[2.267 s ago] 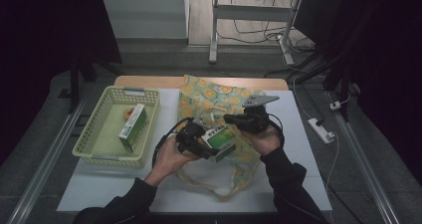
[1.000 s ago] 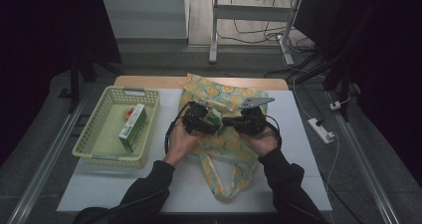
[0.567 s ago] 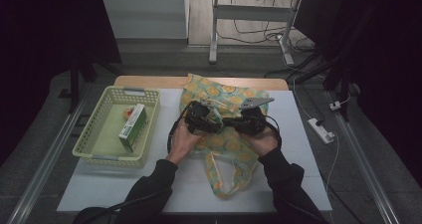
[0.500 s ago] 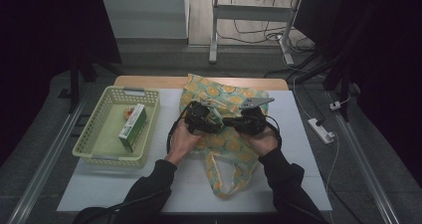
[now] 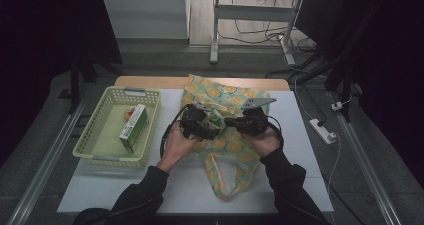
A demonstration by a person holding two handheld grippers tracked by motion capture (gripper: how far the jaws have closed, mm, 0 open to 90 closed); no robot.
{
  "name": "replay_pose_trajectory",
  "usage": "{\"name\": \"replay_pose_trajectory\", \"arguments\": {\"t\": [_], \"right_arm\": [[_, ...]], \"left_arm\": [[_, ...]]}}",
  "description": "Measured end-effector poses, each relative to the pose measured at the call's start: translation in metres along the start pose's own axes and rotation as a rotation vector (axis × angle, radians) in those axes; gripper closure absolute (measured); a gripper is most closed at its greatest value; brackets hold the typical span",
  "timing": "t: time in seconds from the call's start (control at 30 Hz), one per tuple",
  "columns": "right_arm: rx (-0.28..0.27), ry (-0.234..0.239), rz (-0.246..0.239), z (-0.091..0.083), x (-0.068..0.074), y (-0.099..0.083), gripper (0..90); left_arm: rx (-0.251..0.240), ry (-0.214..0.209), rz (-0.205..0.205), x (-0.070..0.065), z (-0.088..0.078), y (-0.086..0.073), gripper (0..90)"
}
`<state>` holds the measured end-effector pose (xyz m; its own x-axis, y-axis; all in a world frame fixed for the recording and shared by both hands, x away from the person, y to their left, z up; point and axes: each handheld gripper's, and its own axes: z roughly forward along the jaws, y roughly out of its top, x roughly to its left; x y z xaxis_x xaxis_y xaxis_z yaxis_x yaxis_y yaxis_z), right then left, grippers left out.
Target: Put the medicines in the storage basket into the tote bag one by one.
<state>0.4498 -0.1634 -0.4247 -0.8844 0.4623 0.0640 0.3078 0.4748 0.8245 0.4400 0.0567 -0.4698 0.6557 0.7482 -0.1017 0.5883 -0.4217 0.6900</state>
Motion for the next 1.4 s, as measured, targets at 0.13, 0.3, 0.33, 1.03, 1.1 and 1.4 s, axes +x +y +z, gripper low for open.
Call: {"name": "replay_pose_trajectory", "arguments": {"t": [0.13, 0.3, 0.33, 1.03, 1.1, 1.4], "right_arm": [[-0.004, 0.005, 0.001, -0.002, 0.000, 0.001, 90.0], [-0.017, 0.008, 0.000, -0.005, 0.001, 0.003, 90.0], [-0.016, 0.009, 0.001, -0.005, 0.002, 0.003, 90.0], [-0.013, 0.019, 0.004, -0.004, 0.004, 0.003, 90.0], [-0.011, 0.019, 0.004, -0.004, 0.003, 0.003, 90.0], [-0.010, 0.010, 0.005, -0.007, 0.000, 0.002, 90.0]], "left_arm": [[-0.002, -0.030, 0.014, -0.004, -0.012, -0.004, 7.8], [0.002, -0.045, 0.037, -0.007, -0.029, -0.010, 7.0], [-0.002, -0.048, 0.035, -0.006, -0.033, -0.011, 6.8], [-0.109, -0.090, -0.012, 0.026, -0.097, -0.059, 0.0], [-0.108, -0.079, -0.013, 0.028, -0.100, -0.062, 0.0], [-0.120, -0.037, -0.060, 0.042, -0.119, -0.079, 0.0]]}}
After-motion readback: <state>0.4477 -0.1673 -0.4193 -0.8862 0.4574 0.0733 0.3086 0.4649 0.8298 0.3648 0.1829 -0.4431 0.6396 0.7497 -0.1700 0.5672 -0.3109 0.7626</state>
